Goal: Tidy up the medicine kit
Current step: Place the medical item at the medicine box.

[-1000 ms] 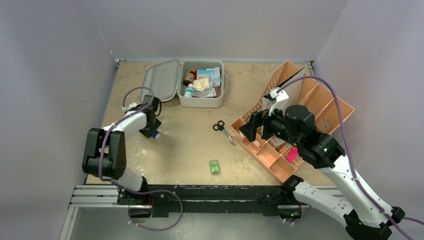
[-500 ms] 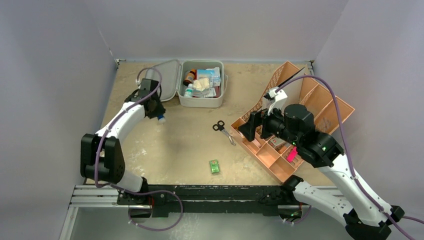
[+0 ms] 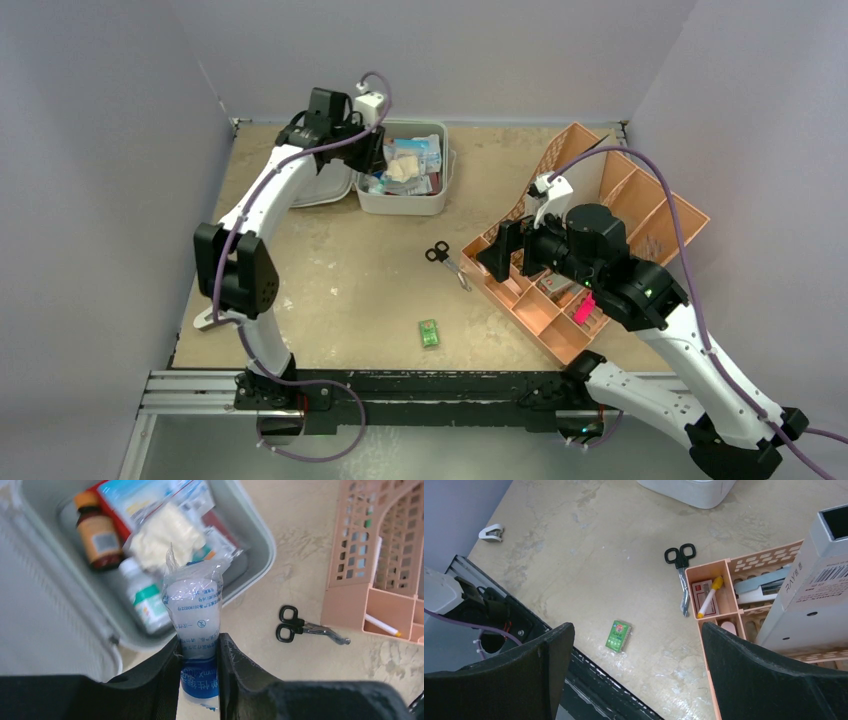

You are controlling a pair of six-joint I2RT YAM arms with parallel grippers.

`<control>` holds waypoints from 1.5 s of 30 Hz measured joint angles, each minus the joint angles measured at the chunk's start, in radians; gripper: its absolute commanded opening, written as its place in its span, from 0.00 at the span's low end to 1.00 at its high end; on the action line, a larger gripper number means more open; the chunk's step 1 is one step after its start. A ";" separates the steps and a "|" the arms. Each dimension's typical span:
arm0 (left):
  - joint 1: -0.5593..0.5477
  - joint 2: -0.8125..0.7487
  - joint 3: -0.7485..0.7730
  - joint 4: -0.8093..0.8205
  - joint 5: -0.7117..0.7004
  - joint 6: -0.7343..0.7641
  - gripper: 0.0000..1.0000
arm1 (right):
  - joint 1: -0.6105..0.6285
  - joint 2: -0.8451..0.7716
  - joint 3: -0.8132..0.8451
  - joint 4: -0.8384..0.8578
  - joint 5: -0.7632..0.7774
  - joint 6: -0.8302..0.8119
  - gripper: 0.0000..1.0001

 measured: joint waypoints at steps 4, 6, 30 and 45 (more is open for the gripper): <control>-0.024 0.123 0.124 -0.018 0.127 0.144 0.27 | 0.000 0.007 0.039 -0.015 0.002 0.000 0.99; -0.035 0.184 0.170 -0.018 0.187 0.206 0.27 | 0.000 0.001 0.045 -0.015 0.007 0.000 0.99; -0.070 0.388 0.198 0.050 0.483 0.759 0.42 | 0.000 0.024 0.053 -0.034 0.033 0.001 0.99; -0.083 0.430 0.218 0.119 0.495 0.603 0.37 | 0.000 0.025 0.053 -0.034 0.034 0.005 0.99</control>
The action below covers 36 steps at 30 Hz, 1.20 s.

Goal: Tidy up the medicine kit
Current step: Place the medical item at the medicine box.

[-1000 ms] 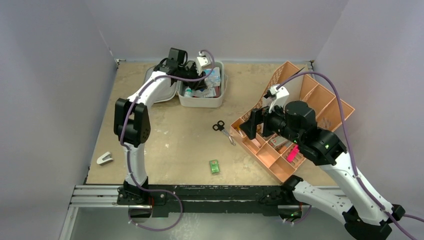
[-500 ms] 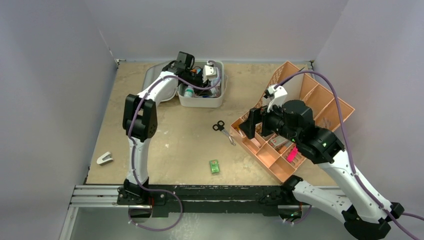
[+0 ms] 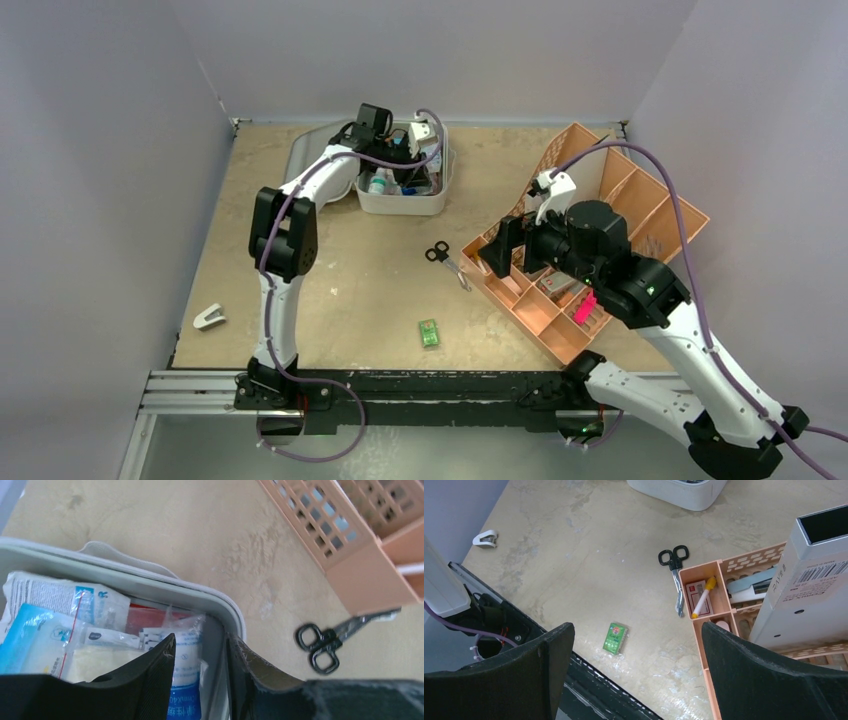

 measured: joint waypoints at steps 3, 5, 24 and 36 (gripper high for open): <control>0.000 0.000 -0.008 0.100 -0.043 -0.200 0.33 | 0.000 -0.007 0.000 0.000 0.004 0.000 0.99; 0.000 0.000 -0.001 0.148 -0.080 -0.337 0.29 | 0.000 -0.013 0.000 0.000 0.013 0.000 0.99; 0.001 0.009 -0.054 0.219 -0.222 -0.640 0.16 | 0.000 -0.019 0.000 0.001 0.018 -0.001 0.99; 0.001 0.057 -0.063 0.177 -0.144 -0.603 0.15 | 0.000 -0.017 0.000 0.008 0.018 0.000 0.99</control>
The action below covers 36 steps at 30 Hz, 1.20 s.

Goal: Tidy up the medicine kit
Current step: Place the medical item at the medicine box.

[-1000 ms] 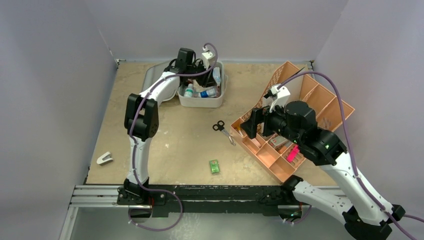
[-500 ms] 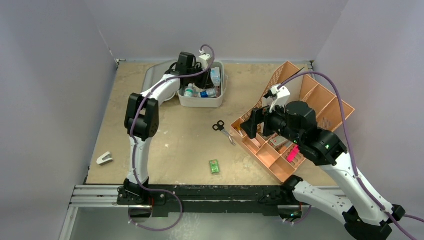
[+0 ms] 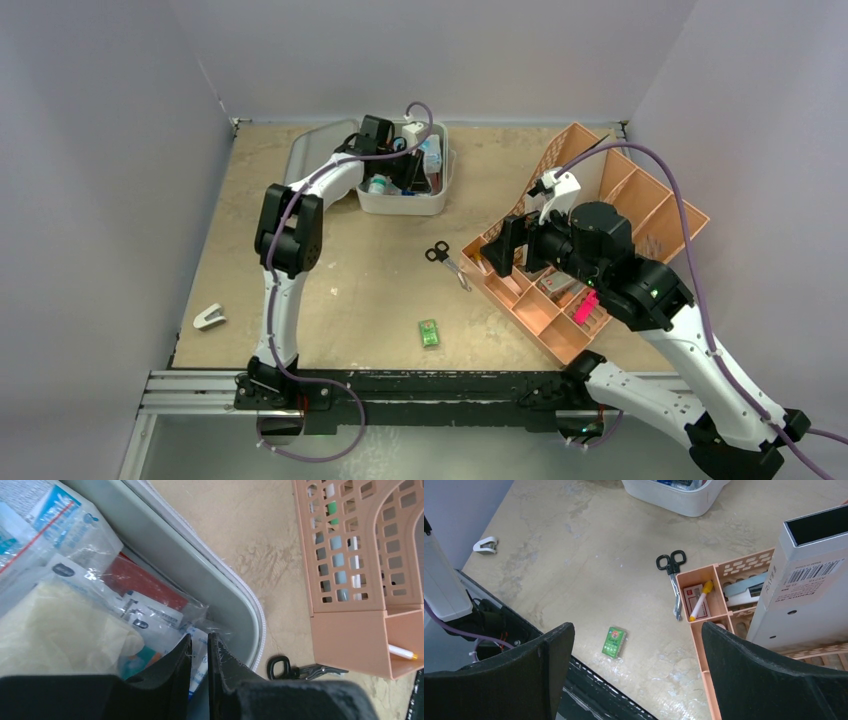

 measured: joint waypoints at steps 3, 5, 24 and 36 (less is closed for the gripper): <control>0.000 0.003 -0.004 -0.006 0.034 -0.001 0.15 | 0.000 0.000 0.000 0.000 0.000 0.000 0.99; 0.000 0.004 -0.004 -0.006 0.050 -0.002 0.16 | 0.000 0.000 0.000 0.000 0.000 0.000 0.99; 0.000 -0.114 0.015 -0.090 -0.045 -0.131 0.48 | 0.000 0.000 -0.006 0.008 0.000 0.002 0.99; -0.009 -0.518 -0.217 -0.270 -0.313 -0.277 0.70 | 0.000 -0.030 -0.014 -0.005 0.002 0.003 0.99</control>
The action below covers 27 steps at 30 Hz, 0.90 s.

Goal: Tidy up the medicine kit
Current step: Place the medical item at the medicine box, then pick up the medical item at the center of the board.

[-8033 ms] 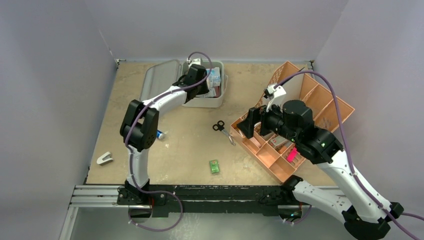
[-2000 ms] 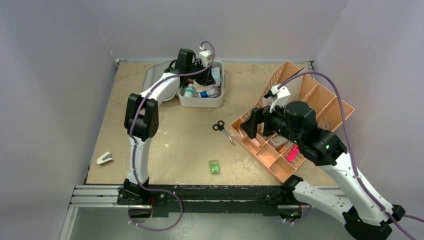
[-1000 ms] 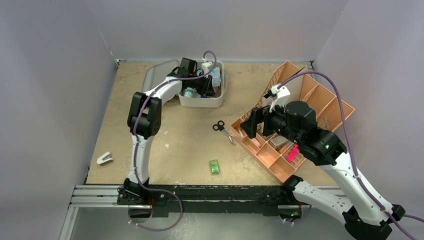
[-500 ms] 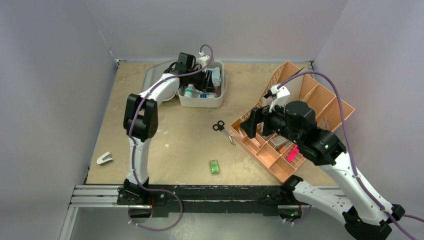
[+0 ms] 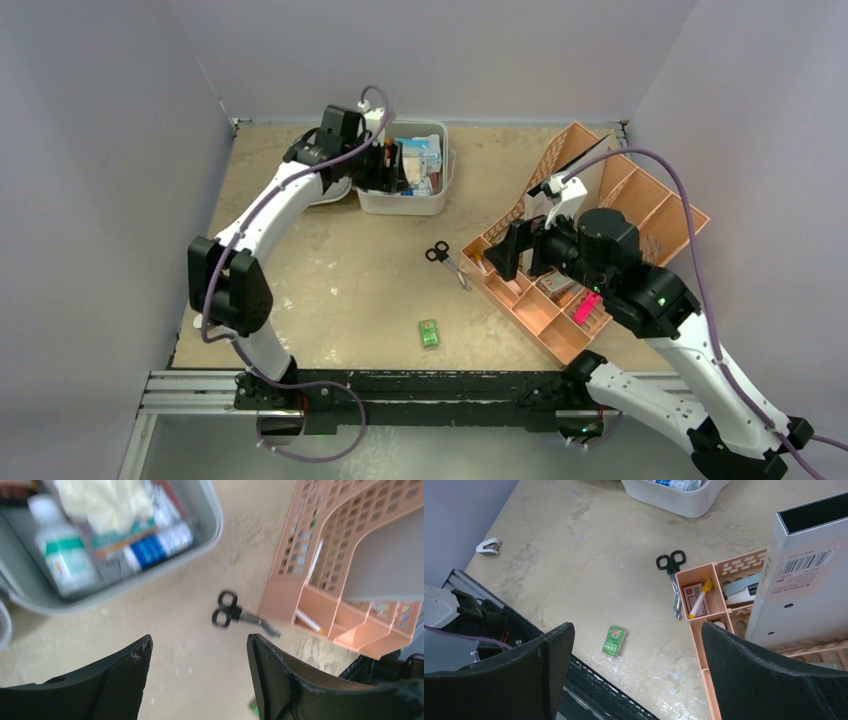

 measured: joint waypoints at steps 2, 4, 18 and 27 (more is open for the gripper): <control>-0.013 -0.045 -0.059 -0.033 -0.033 -0.001 0.71 | 0.000 -0.019 -0.006 -0.001 0.002 0.002 0.99; -0.041 -0.089 -0.134 -0.061 -0.072 -0.002 0.72 | 0.000 -0.032 -0.009 -0.005 0.005 0.002 0.99; -0.373 -0.205 -0.381 -0.111 -0.029 0.141 0.70 | 0.000 -0.057 -0.011 -0.026 0.026 -0.001 0.99; -0.446 -0.182 -0.402 -0.119 0.043 0.422 0.73 | 0.000 -0.113 -0.011 -0.036 0.049 -0.003 0.99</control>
